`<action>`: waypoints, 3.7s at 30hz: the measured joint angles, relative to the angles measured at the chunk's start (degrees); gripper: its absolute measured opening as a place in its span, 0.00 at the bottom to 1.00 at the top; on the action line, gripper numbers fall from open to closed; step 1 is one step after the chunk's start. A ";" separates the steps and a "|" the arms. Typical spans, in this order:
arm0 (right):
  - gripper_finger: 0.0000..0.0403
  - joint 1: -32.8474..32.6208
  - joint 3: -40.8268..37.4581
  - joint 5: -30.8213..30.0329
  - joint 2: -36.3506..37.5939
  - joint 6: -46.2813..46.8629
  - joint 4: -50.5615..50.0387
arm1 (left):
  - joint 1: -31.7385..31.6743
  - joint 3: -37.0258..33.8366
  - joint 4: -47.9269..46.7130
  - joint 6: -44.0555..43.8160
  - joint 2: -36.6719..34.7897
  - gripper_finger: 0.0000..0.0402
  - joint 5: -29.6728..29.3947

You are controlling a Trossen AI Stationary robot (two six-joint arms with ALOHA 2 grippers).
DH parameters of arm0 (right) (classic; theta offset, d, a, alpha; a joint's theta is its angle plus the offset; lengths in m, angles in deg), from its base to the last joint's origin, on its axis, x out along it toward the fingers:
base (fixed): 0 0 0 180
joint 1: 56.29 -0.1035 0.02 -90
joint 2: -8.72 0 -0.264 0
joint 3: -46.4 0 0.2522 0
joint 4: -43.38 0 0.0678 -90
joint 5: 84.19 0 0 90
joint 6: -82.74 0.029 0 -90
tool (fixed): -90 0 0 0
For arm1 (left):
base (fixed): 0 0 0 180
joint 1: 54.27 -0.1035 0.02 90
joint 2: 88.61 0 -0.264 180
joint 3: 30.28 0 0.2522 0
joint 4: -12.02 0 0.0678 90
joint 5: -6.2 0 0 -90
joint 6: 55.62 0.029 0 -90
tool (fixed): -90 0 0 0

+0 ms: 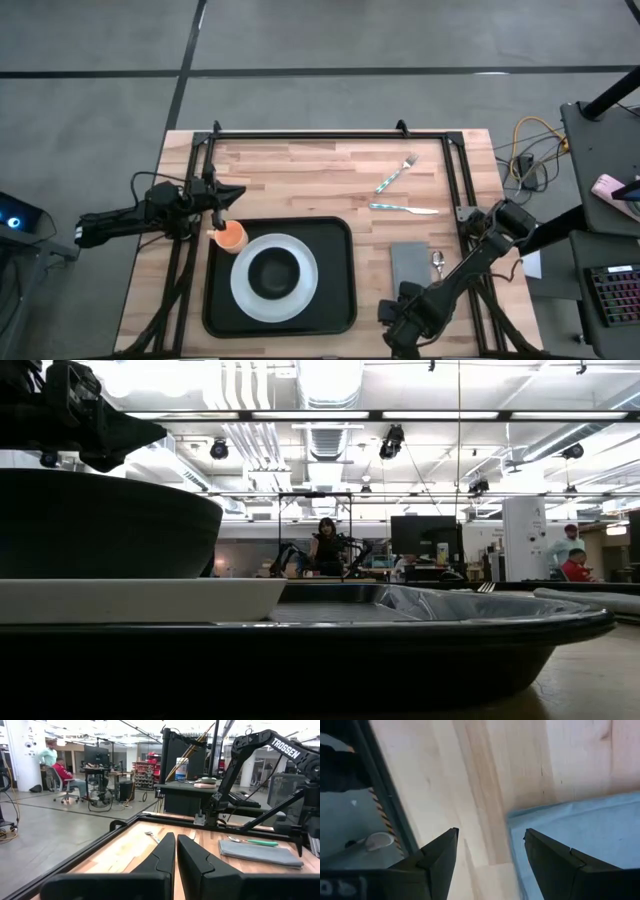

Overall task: Set up tray
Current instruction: Put the gray napkin on the black serving tray to the right of the white plate

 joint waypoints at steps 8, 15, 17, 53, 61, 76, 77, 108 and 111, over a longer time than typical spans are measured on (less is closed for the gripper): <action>0.54 -0.83 -0.66 0.25 -4.51 1.90 -0.05 | 0.01 0.00 -0.92 0.00 0.02 0.00 0.00; 0.54 -1.31 -0.33 0.02 -7.52 4.98 -0.60 | 0.01 0.00 -0.96 0.00 0.02 0.00 0.00; 0.54 -1.49 -0.44 -0.27 -7.61 4.19 -0.64 | 0.00 0.00 -0.96 0.00 0.02 0.00 -0.01; 0.03 -1.44 -1.25 -1.06 1.11 2.19 -1.49 | 0.01 0.00 -0.94 -0.01 0.04 0.00 0.00; 0.03 -0.16 0.34 -1.46 6.42 2.13 -1.63 | 0.00 0.00 -0.90 -0.02 0.04 0.00 -0.03; 0.03 7.52 0.63 -1.73 16.66 0.37 -1.20 | 0.00 0.00 -0.86 -0.02 0.02 0.00 0.00; 0.03 8.17 0.63 -1.73 17.58 0.22 -0.95 | 0.02 0.00 -0.86 -0.02 0.02 0.00 0.00; 0.03 20.90 10.42 -27.30 9.16 -30.61 3.01 | 0.00 0.00 -0.93 -0.02 0.02 0.00 0.00; 0.03 20.86 14.27 -31.47 5.58 -31.93 -4.21 | 0.00 0.00 -0.90 0.00 0.02 0.00 0.00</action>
